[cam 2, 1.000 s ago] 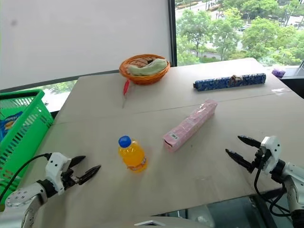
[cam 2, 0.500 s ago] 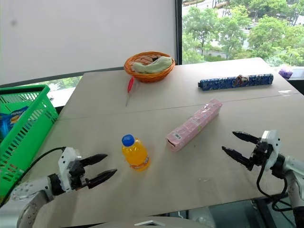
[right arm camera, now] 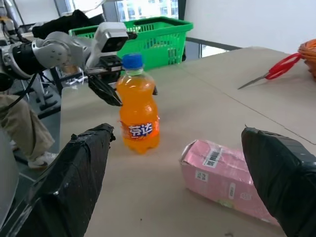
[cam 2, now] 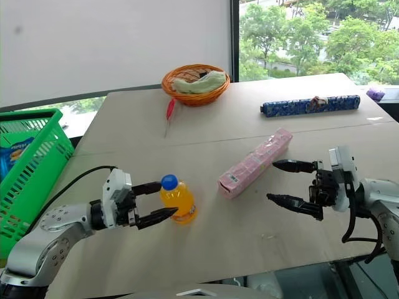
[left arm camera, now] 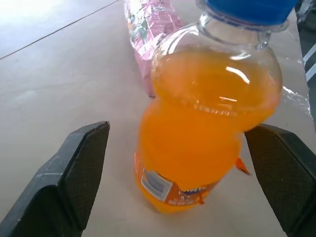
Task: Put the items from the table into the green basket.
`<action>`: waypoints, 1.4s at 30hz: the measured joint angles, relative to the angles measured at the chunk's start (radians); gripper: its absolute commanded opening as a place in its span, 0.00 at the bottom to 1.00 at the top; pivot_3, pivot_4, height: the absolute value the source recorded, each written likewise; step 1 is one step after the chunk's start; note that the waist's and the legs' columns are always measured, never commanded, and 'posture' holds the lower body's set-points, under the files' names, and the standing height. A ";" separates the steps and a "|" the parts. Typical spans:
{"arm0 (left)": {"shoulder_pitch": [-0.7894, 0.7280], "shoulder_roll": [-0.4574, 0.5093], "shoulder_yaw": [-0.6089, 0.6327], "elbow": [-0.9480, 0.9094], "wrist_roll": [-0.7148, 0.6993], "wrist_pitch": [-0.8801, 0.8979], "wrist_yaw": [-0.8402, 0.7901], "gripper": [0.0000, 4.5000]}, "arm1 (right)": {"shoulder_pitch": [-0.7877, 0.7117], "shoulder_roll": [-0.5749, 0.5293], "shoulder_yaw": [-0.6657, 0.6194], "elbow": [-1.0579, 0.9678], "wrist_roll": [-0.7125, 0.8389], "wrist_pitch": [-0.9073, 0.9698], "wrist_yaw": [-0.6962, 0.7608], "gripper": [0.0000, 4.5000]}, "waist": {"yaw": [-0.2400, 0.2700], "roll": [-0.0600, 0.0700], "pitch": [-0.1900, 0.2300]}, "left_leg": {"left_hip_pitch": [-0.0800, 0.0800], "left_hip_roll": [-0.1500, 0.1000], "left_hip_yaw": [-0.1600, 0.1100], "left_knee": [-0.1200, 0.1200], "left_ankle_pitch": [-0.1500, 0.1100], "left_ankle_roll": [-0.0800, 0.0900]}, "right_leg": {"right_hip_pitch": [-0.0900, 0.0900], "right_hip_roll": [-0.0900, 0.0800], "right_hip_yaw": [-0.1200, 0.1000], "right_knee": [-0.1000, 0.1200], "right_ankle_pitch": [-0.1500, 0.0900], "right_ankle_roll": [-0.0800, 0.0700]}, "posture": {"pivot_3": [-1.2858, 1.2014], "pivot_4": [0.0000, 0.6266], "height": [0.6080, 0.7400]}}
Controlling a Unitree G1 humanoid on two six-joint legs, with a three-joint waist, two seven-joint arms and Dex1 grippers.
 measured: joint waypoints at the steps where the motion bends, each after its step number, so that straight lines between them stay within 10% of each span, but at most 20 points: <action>1: -0.007 -0.005 -0.008 0.009 0.006 0.001 0.002 0.99 | -0.004 0.001 0.004 0.000 0.000 0.005 -0.003 1.00 | -0.001 0.000 0.000 | 0.000 0.000 0.000 0.000 0.000 0.000 | 0.000 0.000 0.000 0.000 0.000 0.000 | 0.42 0.00 1.00; 16: -0.161 -0.156 -0.098 0.188 0.084 -0.006 0.076 0.99 | -0.002 0.031 0.026 -0.043 -0.003 0.023 -0.045 1.00 | -0.004 -0.002 0.002 | 0.000 0.000 0.000 0.000 0.000 0.000 | 0.000 0.000 0.000 0.000 0.000 0.001 | 0.41 0.00 1.00; 26: -0.216 -0.228 -0.107 0.239 0.064 0.023 0.096 0.01 | 0.015 0.055 0.024 -0.058 -0.018 0.014 -0.078 1.00 | -0.030 -0.003 0.001 | 0.000 0.000 0.000 0.001 0.000 0.001 | 0.000 0.000 0.000 0.000 0.000 0.001 | 0.40 0.00 1.00; 33: -0.244 -0.206 -0.118 0.277 0.113 -0.002 0.102 0.17 | 0.021 0.075 0.025 -0.062 -0.039 -0.009 -0.094 1.00 | -0.033 -0.002 0.000 | 0.001 0.000 0.000 0.002 0.000 0.001 | 0.001 0.000 -0.001 0.000 0.001 0.001 | 0.39 0.00 1.00; 40: -0.269 -0.215 -0.143 0.283 0.130 0.011 0.116 0.93 | 0.021 0.080 0.025 -0.062 -0.058 -0.027 -0.105 1.00 | -0.035 0.000 -0.001 | 0.001 0.000 0.000 0.003 0.000 0.001 | 0.001 0.000 0.000 0.000 0.001 0.002 | 0.39 0.00 1.00; 42: -0.274 -0.217 -0.152 0.283 0.128 0.026 0.116 0.97 | 0.021 0.080 0.025 -0.062 -0.061 -0.028 -0.105 1.00 | -0.037 0.000 -0.002 | 0.001 0.000 0.000 0.003 0.000 0.001 | 0.001 0.000 0.000 0.000 0.001 0.002 | 0.39 0.00 1.00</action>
